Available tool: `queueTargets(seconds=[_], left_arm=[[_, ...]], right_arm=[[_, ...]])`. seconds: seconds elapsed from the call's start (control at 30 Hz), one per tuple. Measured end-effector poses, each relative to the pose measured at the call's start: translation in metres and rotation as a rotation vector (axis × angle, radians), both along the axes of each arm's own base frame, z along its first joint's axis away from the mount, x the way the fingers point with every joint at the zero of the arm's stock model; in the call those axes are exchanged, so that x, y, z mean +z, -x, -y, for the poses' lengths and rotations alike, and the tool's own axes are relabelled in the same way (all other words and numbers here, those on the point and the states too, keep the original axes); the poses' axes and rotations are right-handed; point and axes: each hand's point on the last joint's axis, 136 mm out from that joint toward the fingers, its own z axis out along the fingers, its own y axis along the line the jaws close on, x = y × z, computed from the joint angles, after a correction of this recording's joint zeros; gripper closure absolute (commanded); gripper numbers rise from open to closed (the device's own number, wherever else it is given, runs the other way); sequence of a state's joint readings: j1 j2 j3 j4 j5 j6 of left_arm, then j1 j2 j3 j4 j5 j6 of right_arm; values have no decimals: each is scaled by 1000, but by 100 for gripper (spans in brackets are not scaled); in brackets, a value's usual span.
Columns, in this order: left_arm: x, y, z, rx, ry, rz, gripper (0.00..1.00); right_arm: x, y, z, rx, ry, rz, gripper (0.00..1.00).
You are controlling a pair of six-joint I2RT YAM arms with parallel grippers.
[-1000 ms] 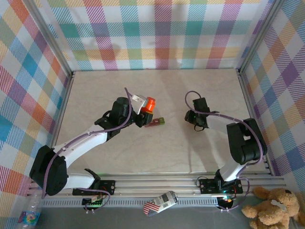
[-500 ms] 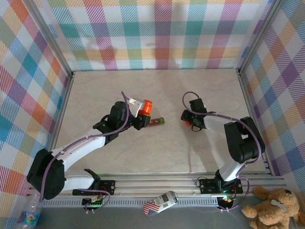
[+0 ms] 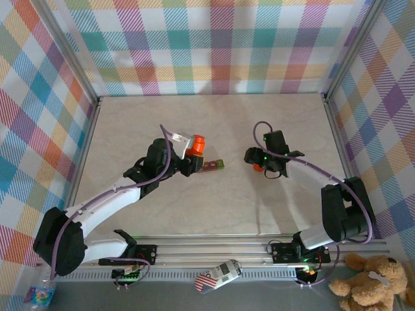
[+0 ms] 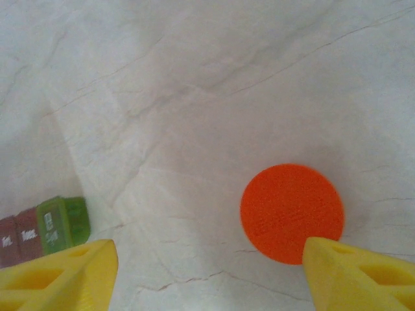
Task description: Sort the pills into containers
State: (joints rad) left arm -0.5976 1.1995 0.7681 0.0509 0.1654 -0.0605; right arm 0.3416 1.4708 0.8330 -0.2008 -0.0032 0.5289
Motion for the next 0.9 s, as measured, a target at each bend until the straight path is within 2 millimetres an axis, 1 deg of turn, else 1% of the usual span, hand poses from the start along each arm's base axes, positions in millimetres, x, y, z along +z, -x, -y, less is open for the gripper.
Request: queueTargets(seconds=[0.2,0.37,0.53,0.63,0.8,0.9], left_arm=[[10,4,-9,30,1,13,100],[23,9,-20,72,14,42,100],[27,13,-30,105,8,42,100],[24,15,-35,122,-8,30,100],[11,18,-43,146,-54,-11,100],[3,20,-46,157,-65,-40,100]], right_arm=[[5,3,-16,77,-67,0,26],[16,0,-32,129,-144,28,26],[25,-6,-49,184,-205,48,26],[24,-7,-57,208,-227,34,27],[23,-10,-66,231,-257,16,27],[27,-13,-69,239,-268,20,27]])
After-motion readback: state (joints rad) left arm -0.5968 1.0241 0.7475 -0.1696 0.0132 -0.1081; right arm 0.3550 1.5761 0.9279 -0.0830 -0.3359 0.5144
